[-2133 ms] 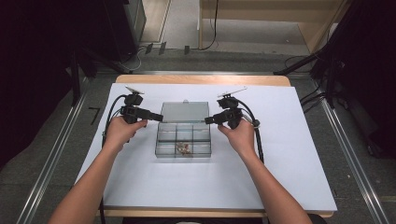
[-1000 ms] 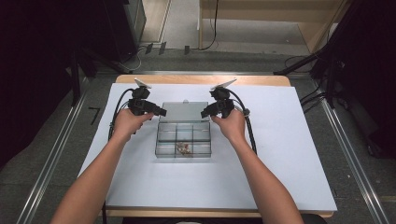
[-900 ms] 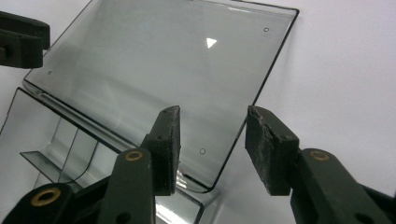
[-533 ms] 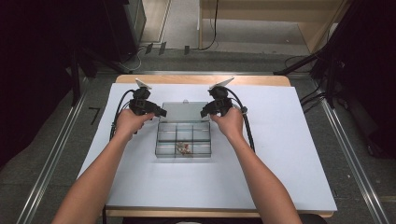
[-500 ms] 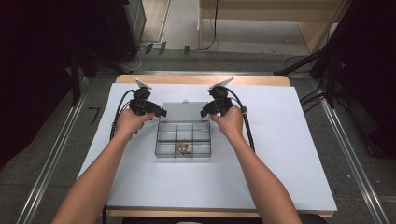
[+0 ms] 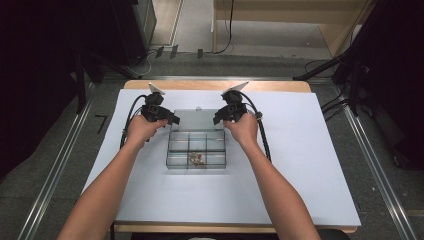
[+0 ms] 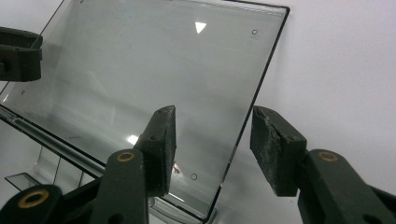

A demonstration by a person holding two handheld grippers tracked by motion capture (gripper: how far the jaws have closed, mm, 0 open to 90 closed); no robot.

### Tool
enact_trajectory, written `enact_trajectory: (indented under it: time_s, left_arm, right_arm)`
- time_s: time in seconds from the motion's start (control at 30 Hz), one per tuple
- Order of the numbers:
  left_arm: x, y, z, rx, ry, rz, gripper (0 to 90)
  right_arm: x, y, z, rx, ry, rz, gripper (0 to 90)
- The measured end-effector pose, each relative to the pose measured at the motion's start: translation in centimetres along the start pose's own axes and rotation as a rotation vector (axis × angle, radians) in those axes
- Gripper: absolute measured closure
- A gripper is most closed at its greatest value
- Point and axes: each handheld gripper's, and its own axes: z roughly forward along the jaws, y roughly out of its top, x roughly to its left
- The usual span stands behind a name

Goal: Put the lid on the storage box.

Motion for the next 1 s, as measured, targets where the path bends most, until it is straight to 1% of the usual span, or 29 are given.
enact_trajectory:
  time_s: [0.03,0.13,0.3,0.33,0.4,0.43,0.47,0.5,0.57,0.7,0.83,1.0]
  left_arm:
    - [0.02,0.03,0.08,-0.003,-0.001,-0.006,57.4]
    - [0.19,0.11,0.18,0.000,-0.010,-0.024,56.9]
    - [0.26,0.24,0.22,0.006,-0.015,-0.036,57.0]
    - [0.26,0.30,0.28,0.006,-0.016,-0.045,56.8]
    - [0.42,0.47,0.44,0.009,-0.031,-0.068,56.6]
    - [0.45,0.51,0.47,0.009,-0.035,-0.072,56.6]
    - [0.52,0.57,0.52,0.011,-0.050,-0.082,56.6]
    - [0.51,0.62,0.61,0.013,-0.046,-0.087,56.4]
    - [0.47,0.68,0.66,0.012,-0.042,-0.085,56.0]
    - [0.34,0.67,0.49,0.006,-0.034,-0.073,56.2]
    - [0.17,0.67,0.29,0.000,-0.024,-0.063,56.7]
    - [-0.07,0.63,-0.16,-0.025,-0.023,-0.056,58.3]
  right_arm:
    - [0.00,0.01,0.01,0.003,0.002,0.011,52.2]
    - [-0.09,0.08,0.09,0.002,0.004,0.023,52.1]
    - [-0.09,0.25,0.20,0.001,-0.002,0.026,52.1]
    - [-0.03,0.32,0.24,0.000,-0.007,0.032,52.0]
    - [0.00,0.42,0.30,-0.001,-0.015,0.029,52.1]
    - [-0.02,0.49,0.35,-0.001,-0.016,0.031,52.1]
    - [-0.03,0.53,0.37,0.001,-0.014,0.039,52.1]
    - [-0.12,0.59,0.43,0.001,-0.007,0.046,52.1]
    - [-0.24,0.71,0.53,0.003,-0.003,0.063,52.0]
    - [-0.27,0.82,0.50,0.003,0.003,0.067,52.4]
    - [-0.50,0.97,0.51,0.011,0.032,0.097,53.3]
    - [-0.04,0.92,0.11,-0.012,0.010,0.066,54.1]
